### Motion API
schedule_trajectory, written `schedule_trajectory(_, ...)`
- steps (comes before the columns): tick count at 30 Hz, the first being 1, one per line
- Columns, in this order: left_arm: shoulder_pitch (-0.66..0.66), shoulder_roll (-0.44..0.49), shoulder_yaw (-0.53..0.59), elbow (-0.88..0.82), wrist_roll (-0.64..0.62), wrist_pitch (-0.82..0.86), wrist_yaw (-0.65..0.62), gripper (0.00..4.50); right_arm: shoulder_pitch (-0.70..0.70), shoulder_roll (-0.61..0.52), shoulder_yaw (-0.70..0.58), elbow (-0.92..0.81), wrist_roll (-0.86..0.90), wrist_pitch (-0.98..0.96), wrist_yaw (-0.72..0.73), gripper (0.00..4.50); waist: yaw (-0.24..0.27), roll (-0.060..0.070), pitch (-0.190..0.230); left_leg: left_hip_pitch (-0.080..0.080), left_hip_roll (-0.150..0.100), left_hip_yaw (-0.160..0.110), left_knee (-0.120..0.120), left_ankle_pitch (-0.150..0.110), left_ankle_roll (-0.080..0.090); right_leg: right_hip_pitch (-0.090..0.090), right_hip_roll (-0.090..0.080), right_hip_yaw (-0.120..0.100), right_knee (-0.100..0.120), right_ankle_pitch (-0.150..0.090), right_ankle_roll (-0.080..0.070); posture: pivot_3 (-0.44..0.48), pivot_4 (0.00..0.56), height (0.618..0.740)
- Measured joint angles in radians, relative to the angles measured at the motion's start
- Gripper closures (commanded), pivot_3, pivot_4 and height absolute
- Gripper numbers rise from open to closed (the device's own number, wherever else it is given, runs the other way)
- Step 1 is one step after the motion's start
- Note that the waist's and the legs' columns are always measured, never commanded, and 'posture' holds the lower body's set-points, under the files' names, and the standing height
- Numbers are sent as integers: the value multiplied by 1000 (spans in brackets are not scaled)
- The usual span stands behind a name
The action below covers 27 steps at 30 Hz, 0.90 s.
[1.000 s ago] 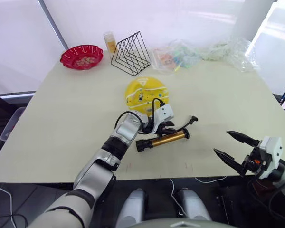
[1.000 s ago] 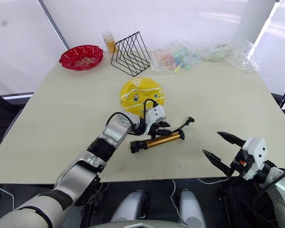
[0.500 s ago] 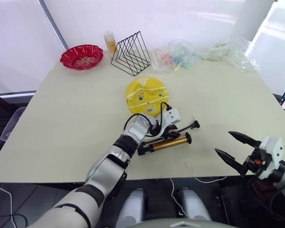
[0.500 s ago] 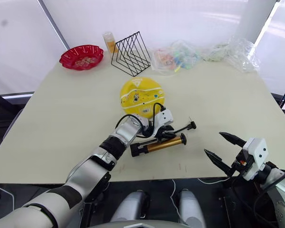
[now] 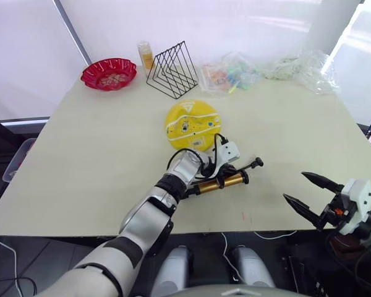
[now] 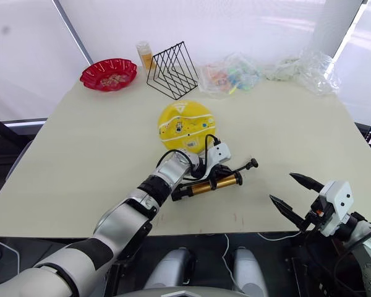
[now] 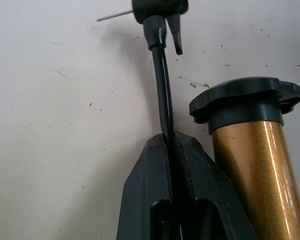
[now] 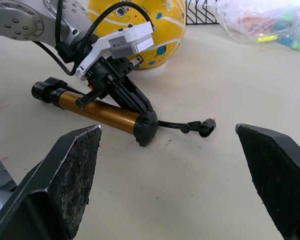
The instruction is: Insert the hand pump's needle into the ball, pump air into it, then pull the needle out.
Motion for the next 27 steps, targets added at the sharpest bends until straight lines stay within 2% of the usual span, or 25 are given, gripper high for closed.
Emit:
schedule_trajectory(6, 69, 11, 19, -39, -4, -122, 8, 4449, -14, 21, 0, -6, 30, 63, -52, 0, 0, 0, 0, 0, 0, 0, 0, 0, 0, 0, 0, 0, 0, 2, -3, 0, 150, 737)
schedule_trajectory(11, 146, 30, 54, -168, -34, -200, 14, 4449, -48, 62, 1, -54, 79, 168, -163, 0, 1, 0, 0, -1, 1, 0, 0, 0, 0, -1, -1, 0, 0, 2, -3, 0, 150, 737)
schedule_trajectory(17, 293, 66, 91, -357, -68, -278, 66, 4449, -142, 193, 55, -129, 144, 362, -429, 0, -4, 1, 0, -1, 2, -2, -1, 0, 0, -2, -1, 2, 1, 2, -3, 0, 150, 737)
schedule_trajectory(21, 318, 83, 116, -409, -86, -289, 79, 4449, -211, 249, 62, -158, 220, 469, -559, 0, -3, 1, 0, -1, 2, -2, 0, 0, 0, -2, -1, 1, 1, 2, -3, 0, 150, 737)
schedule_trajectory(24, 343, 94, 116, -432, -92, -310, 77, 4449, -291, 322, 66, -156, 340, 577, -699, 0, -6, 1, -1, -1, 2, -1, 0, 0, 0, -2, -1, 2, 1, 2, -3, 0, 150, 737)
schedule_trajectory(27, 346, 98, 113, -432, -92, -330, 75, 4449, -336, 354, 65, -148, 406, 623, -765, 0, -6, 1, -1, -1, 2, 0, 0, 0, 0, -2, -1, 1, 1, 2, -3, 0, 150, 737)
